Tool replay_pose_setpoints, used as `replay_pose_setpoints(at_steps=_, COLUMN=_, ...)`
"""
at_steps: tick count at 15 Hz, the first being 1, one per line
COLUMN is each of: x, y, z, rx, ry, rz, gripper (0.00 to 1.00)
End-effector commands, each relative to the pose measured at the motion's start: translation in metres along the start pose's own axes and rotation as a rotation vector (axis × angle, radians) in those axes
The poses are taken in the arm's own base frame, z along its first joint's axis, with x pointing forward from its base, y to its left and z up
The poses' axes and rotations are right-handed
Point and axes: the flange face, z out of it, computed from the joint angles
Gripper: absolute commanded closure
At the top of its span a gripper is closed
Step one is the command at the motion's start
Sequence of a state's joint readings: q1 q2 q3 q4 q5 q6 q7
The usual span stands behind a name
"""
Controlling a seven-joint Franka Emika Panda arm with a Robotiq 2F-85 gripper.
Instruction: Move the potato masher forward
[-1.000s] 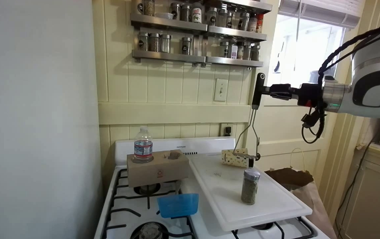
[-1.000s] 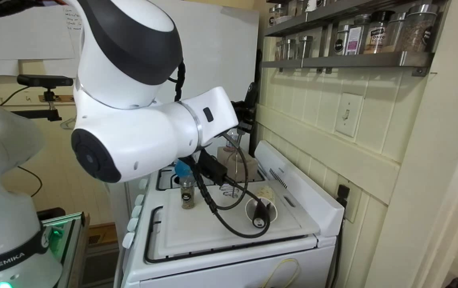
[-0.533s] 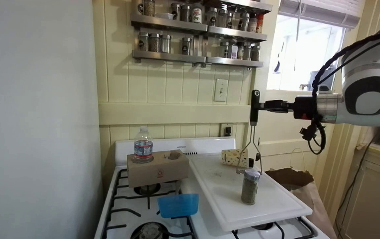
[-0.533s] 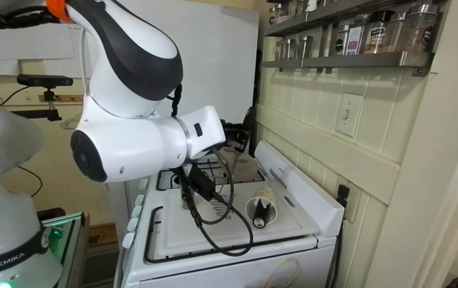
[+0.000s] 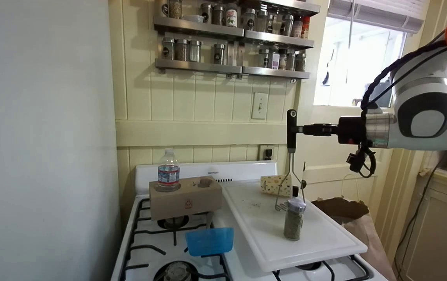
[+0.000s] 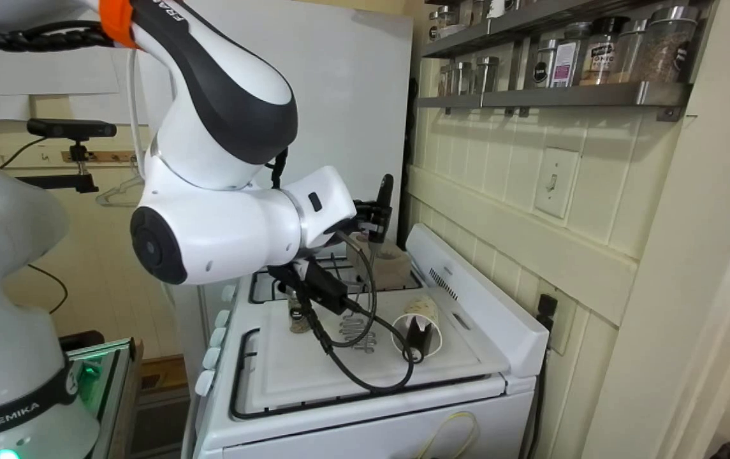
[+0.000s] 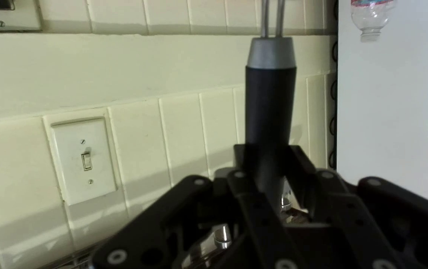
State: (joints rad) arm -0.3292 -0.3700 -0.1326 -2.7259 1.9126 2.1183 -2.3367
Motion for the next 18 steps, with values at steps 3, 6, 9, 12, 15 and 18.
replay_pose_setpoints(at_steps=3, x=0.002, y=-0.006, z=0.002, rx=0.009, ry=0.007, rz=0.003, gripper=0.31)
replay_pose_setpoints(at_steps=6, x=0.013, y=-0.008, z=-0.003, rx=0.012, ry=0.0, rz=0.031, gripper=0.08)
replay_pose_setpoints(at_steps=9, x=0.029, y=-0.006, z=-0.014, rx=-0.013, ry=-0.054, rz=0.059, gripper=0.0)
replay_pose_setpoints(at_steps=12, x=0.05, y=0.005, z=-0.036, rx=-0.161, ry=-0.188, rz=-0.016, gripper=0.0)
replay_pose_setpoints(at_steps=15, x=0.076, y=0.007, z=-0.053, rx=-0.255, ry=-0.308, rz=-0.066, gripper=0.01)
replay_pose_setpoints(at_steps=18, x=0.112, y=-0.008, z=-0.058, rx=-0.127, ry=-0.286, rz=-0.131, gripper=0.0)
